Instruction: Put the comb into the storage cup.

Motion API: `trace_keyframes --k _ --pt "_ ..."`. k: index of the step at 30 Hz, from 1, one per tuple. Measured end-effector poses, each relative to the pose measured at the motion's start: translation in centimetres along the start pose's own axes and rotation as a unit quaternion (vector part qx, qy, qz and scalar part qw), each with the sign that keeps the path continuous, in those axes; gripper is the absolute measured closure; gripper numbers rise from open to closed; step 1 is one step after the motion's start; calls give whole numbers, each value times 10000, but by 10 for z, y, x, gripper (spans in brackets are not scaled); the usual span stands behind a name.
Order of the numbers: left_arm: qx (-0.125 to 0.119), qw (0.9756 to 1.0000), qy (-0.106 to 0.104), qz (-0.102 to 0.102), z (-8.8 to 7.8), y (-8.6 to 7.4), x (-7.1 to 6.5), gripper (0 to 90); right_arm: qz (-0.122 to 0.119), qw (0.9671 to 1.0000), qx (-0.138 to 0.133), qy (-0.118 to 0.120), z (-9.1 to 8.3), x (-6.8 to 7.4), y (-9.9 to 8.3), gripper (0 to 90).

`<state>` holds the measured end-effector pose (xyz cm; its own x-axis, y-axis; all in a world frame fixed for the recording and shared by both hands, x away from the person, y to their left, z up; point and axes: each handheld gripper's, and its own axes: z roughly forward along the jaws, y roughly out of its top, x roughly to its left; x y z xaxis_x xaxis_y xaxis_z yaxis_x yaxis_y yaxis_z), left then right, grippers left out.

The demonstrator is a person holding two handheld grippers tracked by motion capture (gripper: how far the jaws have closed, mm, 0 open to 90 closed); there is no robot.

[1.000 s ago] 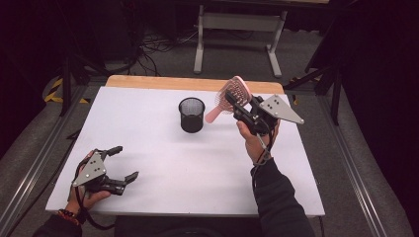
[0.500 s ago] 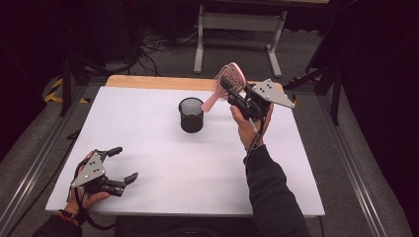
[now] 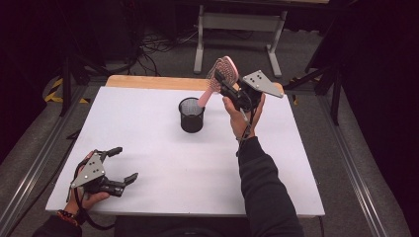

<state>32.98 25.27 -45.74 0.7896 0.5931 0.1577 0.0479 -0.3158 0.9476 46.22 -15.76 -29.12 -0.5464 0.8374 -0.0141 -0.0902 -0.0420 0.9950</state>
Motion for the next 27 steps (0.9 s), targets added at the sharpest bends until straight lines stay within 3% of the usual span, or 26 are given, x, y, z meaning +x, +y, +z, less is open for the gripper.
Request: trace_keyframes --k 9,14,27 --pt "3 10000 -28 -21 0 0 0 46 160 9999 41 -23 14 -2 -8 633" --pt "-2 10000 -24 3 0 0 0 46 79 9999 102 -22 19 0 -13 633" --pt "3 10000 5 4 -2 -1 0 47 404 9987 304 -29 35 3 -39 633"
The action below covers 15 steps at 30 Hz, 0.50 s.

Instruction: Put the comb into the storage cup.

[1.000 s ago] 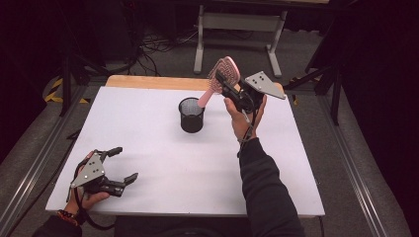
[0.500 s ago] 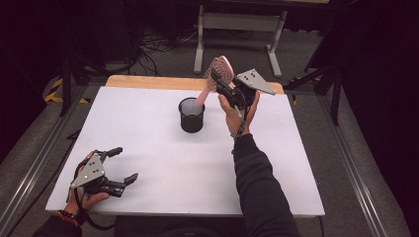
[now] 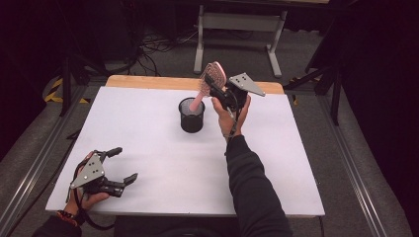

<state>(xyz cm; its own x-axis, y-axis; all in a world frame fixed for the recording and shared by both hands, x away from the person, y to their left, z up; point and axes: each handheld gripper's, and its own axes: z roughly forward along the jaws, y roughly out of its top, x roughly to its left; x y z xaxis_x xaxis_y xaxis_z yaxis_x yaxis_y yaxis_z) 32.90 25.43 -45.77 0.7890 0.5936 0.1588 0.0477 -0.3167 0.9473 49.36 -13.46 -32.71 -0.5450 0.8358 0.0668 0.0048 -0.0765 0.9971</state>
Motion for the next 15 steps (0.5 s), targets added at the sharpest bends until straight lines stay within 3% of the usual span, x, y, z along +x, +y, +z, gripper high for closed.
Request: trace_keyframes --k 15 --pt "27 10000 41 7 0 0 -1 48 143 9994 310 105 8 5 -29 632"
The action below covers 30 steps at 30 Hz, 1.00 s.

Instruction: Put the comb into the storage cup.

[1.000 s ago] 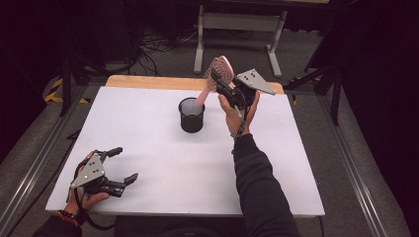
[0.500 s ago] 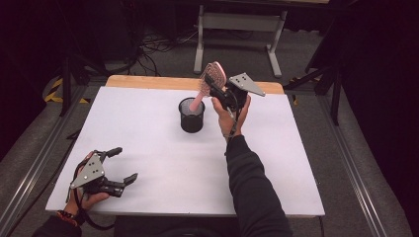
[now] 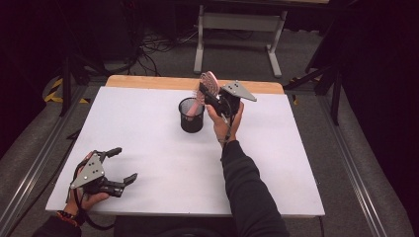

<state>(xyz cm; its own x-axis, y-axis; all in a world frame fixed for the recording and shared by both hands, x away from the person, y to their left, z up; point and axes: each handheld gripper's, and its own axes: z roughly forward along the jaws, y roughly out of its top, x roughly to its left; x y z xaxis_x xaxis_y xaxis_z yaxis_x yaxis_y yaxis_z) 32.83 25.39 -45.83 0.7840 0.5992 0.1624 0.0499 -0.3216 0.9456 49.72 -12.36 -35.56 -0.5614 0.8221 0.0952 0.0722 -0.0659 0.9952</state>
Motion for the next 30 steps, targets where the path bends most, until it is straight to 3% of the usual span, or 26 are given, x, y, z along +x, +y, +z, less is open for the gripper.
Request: trace_keyframes --k 4,30 --pt "4 10000 -13 -5 0 0 0 48 99 9999 30 42 1 1 -5 632" --pt "42 10000 -30 17 2 0 -1 55 154 9994 240 170 3 4 -24 625"
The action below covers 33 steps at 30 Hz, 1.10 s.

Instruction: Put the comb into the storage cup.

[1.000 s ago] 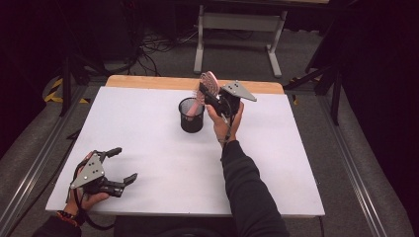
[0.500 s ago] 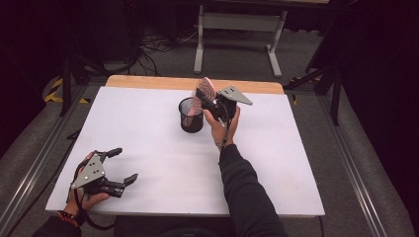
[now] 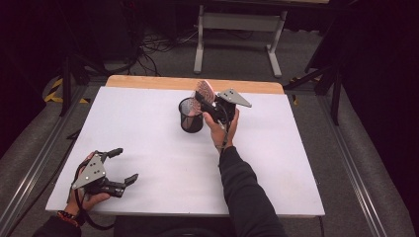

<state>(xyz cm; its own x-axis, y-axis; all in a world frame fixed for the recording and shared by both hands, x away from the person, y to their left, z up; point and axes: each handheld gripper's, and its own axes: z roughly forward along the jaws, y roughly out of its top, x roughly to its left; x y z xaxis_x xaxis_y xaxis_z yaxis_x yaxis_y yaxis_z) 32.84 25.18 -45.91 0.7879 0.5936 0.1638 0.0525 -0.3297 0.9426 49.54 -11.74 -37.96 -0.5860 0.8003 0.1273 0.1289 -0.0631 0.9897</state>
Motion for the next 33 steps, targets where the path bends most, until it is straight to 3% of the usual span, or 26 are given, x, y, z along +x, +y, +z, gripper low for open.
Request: trace_keyframes --k 20,28,33 --pt "6 10000 -10 5 0 0 -1 57 222 9995 141 -188 -8 -14 -1 548" --pt "33 10000 -1 25 0 0 -1 59 246 9991 128 -309 -12 -17 -2 517" --pt "43 10000 -15 17 2 0 -2 60 138 9991 108 -382 -19 -19 -2 483"
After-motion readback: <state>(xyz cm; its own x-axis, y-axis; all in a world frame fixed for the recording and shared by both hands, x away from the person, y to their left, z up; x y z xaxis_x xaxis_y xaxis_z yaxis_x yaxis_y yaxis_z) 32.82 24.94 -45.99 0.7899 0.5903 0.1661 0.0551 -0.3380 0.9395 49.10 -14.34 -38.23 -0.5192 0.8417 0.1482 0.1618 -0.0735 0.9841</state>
